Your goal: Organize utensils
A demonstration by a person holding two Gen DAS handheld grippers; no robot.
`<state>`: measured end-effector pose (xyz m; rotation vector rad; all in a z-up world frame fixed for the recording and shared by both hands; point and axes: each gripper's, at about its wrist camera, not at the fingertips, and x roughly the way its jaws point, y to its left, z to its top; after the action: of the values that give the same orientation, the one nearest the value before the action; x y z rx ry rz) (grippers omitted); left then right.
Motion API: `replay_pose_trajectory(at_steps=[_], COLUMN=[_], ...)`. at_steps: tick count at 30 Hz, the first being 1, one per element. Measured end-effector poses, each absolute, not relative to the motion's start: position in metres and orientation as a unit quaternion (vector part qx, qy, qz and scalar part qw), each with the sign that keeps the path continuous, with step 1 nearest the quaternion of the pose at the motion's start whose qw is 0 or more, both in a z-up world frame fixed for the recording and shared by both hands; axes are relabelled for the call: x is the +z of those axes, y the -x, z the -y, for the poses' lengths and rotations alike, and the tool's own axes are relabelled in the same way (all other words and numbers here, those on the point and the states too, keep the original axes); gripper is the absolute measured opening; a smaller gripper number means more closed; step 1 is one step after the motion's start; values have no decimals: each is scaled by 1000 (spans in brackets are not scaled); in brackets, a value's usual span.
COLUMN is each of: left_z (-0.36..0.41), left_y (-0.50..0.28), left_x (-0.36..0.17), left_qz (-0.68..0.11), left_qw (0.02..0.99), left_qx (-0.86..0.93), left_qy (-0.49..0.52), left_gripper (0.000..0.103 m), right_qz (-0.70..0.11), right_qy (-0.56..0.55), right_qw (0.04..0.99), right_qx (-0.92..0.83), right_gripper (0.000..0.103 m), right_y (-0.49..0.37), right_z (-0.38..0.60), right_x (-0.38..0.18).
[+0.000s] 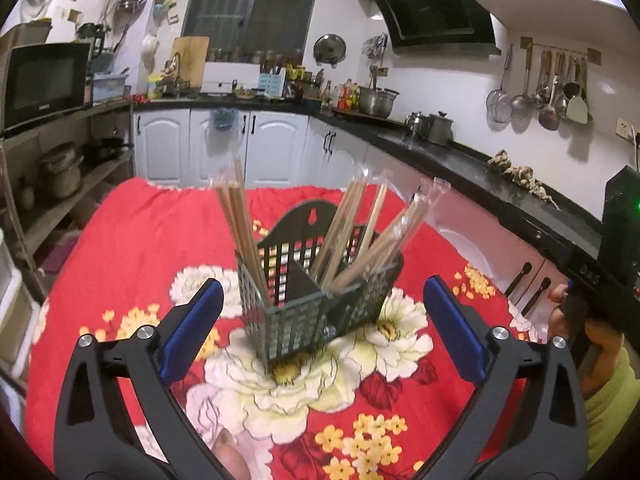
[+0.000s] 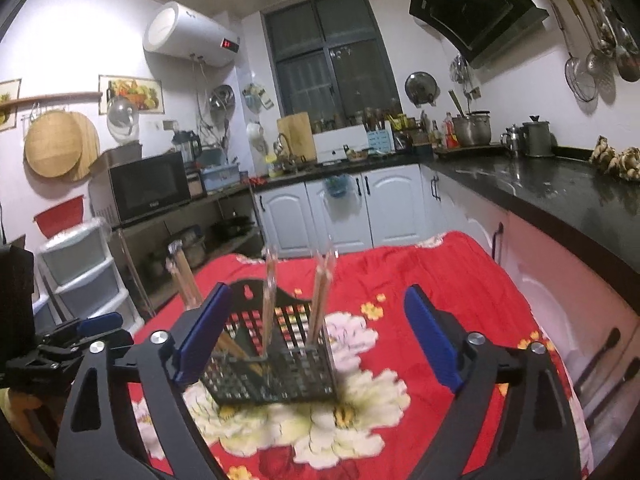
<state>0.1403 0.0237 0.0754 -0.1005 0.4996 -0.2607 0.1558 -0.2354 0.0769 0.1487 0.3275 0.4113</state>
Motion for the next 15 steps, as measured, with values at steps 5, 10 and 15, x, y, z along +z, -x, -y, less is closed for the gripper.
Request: replay_pose_trajectory(at_steps=[5, 10, 15], left_z=[-19, -15, -15], left_y=[-133, -127, -119], left_x=[55, 35, 18], left_qz=[-264, -283, -288], left_qw=[954, 949, 950], left_qx=[-124, -118, -102], left_qy=[63, 72, 68], left_gripper=[92, 92, 92], right_qz=[-176, -187, -192], right_qy=[-44, -23, 1], right_qw=[961, 961, 961], right_qx=[207, 201, 197], right_gripper=[93, 96, 96], right_y=[-138, -121, -109], right_z=[230, 224, 218], right_x=[57, 38, 24])
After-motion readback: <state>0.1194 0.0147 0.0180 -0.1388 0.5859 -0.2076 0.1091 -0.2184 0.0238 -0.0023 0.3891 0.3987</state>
